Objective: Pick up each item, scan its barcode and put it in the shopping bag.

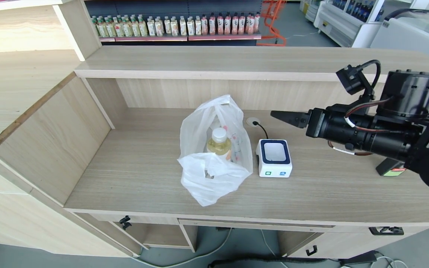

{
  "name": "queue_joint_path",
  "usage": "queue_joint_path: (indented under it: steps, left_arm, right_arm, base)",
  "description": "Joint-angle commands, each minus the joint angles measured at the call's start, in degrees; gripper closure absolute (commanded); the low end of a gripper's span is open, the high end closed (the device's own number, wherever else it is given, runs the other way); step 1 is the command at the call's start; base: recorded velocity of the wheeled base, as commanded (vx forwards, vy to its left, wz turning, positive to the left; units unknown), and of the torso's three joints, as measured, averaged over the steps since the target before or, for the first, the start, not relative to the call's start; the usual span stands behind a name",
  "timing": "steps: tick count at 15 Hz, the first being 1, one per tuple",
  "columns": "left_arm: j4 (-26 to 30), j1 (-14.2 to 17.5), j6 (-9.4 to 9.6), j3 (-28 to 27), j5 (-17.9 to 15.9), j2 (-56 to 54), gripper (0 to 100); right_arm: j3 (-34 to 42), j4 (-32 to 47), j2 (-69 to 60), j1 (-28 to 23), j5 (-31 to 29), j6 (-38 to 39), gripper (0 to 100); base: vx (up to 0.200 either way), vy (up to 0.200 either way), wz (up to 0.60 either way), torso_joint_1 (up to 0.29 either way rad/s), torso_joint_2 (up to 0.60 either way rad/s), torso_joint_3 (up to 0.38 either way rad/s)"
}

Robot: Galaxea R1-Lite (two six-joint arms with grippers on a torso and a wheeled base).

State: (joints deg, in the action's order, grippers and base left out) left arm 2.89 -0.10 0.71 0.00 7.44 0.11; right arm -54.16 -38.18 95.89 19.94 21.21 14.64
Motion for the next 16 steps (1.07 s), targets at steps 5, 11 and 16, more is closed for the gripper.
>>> queue_joint_path:
  steps: [5, 11, 16]
  left_arm:
    - [0.0, 0.0, -0.09, 0.0, 0.0, 0.0, 0]
    - [0.0, 0.0, 0.17, 0.0, -0.1, 0.5, 0]
    - [0.0, 0.0, 0.17, 0.0, -0.1, 0.4, 0]
  right_arm:
    - [3.4, 0.0, -3.8, -3.8, 0.1, -1.0, 0]
    - [3.5, -0.1, -2.5, -3.8, 0.0, -1.0, 0]
    - [5.7, -0.1, -2.5, -3.8, -0.4, -1.1, 0]
  base:
    - [0.000, 0.000, 0.00, 0.000, 0.00, 0.000]
    - [0.000, -0.167, 0.00, 0.000, 0.00, 0.000]
    - [0.000, -0.200, 0.00, 0.003, 0.00, 0.000]
